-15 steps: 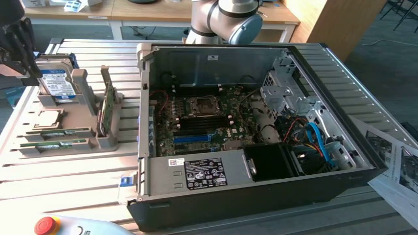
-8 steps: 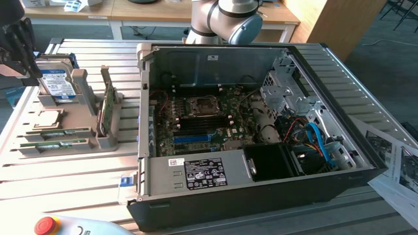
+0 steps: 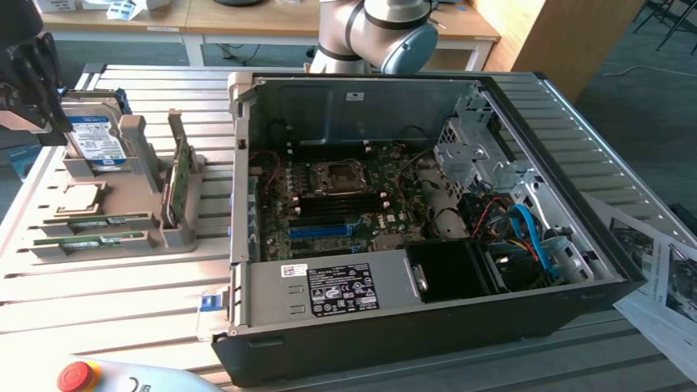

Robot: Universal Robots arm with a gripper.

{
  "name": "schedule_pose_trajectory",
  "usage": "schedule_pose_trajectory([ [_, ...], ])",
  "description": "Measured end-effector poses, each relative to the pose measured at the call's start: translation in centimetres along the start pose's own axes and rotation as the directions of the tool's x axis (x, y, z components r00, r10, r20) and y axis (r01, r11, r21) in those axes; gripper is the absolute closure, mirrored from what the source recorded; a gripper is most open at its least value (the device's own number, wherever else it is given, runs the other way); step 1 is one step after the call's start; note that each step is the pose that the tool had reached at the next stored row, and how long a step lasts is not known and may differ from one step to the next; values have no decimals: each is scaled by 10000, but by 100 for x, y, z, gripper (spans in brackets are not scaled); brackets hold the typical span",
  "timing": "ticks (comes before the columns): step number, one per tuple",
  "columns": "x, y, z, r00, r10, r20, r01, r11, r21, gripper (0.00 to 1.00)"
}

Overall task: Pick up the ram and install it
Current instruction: 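Pick up the ram and move it above insertion slot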

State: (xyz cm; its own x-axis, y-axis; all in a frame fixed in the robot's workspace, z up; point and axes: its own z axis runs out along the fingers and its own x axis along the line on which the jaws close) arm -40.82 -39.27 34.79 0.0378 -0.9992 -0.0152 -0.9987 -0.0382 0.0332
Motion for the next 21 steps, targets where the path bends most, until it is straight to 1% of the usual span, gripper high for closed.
schedule_pose_trajectory([
  [21,4,-9,274,10000,0,0,0,10000,0,70],
])
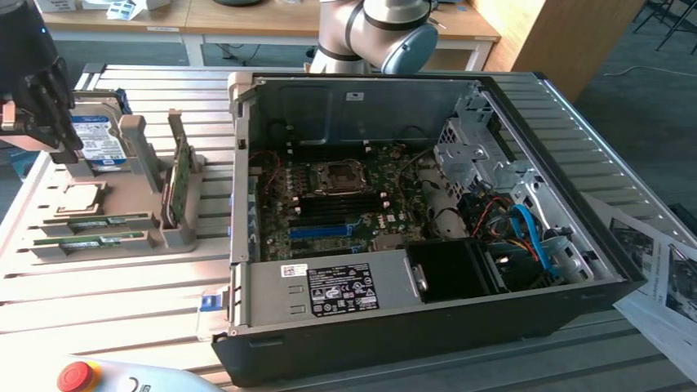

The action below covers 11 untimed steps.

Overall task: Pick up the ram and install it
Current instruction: 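Pick up the ram and move it above insertion slot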

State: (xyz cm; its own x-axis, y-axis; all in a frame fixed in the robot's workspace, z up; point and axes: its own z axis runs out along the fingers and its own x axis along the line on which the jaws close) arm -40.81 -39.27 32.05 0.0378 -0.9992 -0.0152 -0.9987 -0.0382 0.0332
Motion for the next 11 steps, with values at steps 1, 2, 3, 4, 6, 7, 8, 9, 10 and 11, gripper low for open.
schedule_pose_trajectory([
  [1,0,0,10,10000,0,0,0,10000,0,70],
  [2,0,0,19,10000,0,0,0,10000,0,70],
  [3,0,-1,30,10000,1,0,-1,10000,0,70],
  [4,1,-1,39,10000,0,0,0,10000,0,70],
  [6,1,-2,59,10000,0,0,0,10000,0,70],
  [7,1,-2,66,10000,0,0,0,10000,0,70],
  [8,1,-2,74,10000,0,0,0,10000,0,70],
  [9,1,-3,82,10000,0,0,0,10000,-1,70],
  [10,1,-3,90,10000,0,0,0,10000,0,70],
  [11,2,-3,99,10000,0,1,0,10000,0,70],
])
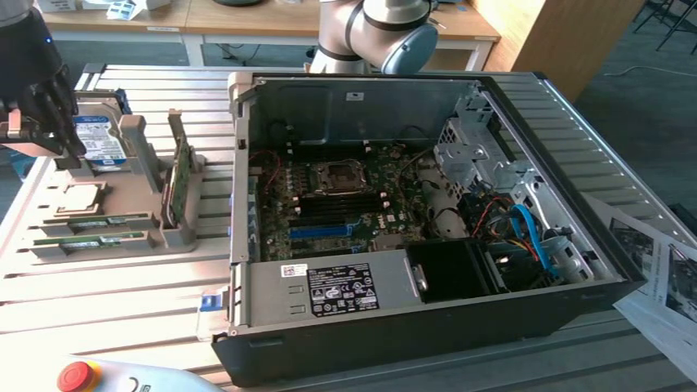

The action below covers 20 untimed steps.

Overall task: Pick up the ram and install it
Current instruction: 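Pick up the ram and move it above insertion slot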

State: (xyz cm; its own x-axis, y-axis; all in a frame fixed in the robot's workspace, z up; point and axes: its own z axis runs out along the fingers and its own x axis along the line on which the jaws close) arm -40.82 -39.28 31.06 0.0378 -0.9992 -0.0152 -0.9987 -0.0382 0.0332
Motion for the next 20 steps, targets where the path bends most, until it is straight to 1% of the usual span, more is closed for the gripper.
schedule_pose_trajectory([
  [7,1,-2,50,10000,0,0,0,10000,-1,70],
  [20,1,-3,74,10000,0,0,0,10000,0,70],
])
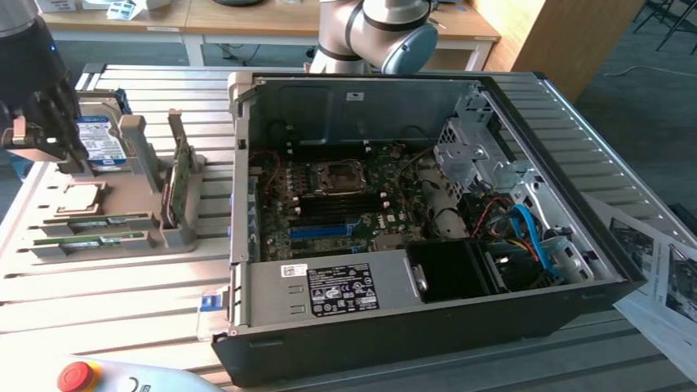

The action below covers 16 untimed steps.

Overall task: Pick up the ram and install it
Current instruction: 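Pick up the ram and move it above insertion slot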

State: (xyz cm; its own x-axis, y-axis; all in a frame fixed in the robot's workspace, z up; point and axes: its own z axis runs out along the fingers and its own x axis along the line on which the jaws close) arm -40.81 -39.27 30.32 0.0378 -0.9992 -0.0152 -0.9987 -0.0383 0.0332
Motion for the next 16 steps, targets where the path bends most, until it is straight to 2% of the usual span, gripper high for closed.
schedule_pose_trajectory([
  [16,1,-2,66,10000,0,0,0,10000,0,70],
])
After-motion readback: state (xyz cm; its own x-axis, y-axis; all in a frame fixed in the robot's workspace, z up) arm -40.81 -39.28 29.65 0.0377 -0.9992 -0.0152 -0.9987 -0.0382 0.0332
